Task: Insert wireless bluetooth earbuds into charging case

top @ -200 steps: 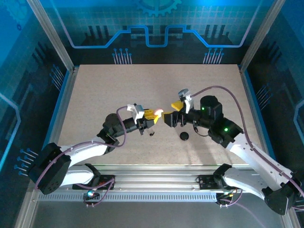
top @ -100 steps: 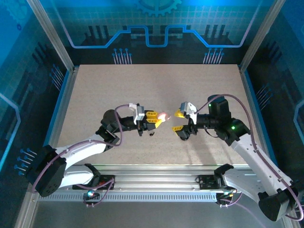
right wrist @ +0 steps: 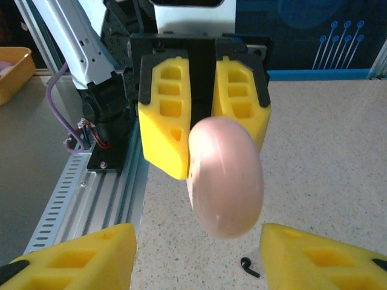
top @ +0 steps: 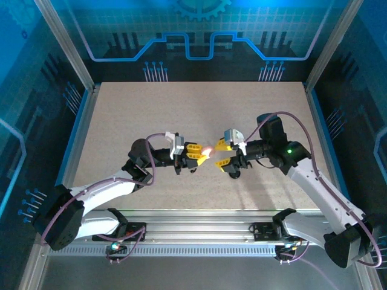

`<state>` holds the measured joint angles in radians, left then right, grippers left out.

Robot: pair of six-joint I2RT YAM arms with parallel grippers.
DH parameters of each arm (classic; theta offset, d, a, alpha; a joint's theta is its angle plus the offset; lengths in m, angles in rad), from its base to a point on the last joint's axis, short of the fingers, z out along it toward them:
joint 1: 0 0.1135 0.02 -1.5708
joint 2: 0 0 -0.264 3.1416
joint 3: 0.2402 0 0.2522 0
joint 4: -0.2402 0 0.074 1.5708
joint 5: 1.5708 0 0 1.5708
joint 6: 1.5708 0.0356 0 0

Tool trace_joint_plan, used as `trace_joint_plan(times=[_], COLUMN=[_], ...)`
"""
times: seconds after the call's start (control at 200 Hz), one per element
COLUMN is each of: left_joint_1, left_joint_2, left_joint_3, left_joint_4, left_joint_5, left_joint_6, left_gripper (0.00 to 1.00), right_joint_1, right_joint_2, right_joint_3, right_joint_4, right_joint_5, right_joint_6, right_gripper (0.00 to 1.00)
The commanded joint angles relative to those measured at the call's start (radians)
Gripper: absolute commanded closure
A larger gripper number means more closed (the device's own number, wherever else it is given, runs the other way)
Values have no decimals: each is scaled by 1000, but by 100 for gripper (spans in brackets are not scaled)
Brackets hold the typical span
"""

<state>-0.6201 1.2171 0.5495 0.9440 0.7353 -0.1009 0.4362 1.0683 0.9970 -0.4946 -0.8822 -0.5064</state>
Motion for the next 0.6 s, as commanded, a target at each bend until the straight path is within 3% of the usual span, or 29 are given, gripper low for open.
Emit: trace_joint_plan(times=[0.0,0.39,0.59], left_joint_1=[-7,-7,-6], left_joint_2=[5,19,16], left_joint_3=[38,55,53], left_joint_4=[24,19,-8], left_joint_5=[36,49,44], left_joint_6=[-12,-21,-1], left_gripper=[83,83,81], right_joint_1=[4,27,29], right_joint_2=[18,61,81], right_joint_3=[45,73,101], right_joint_4=[-39,-40,-79], right_joint_5=[-65,-91,-89], right_joint_6=[-35,-58,-89], right_gripper=[47,61,83])
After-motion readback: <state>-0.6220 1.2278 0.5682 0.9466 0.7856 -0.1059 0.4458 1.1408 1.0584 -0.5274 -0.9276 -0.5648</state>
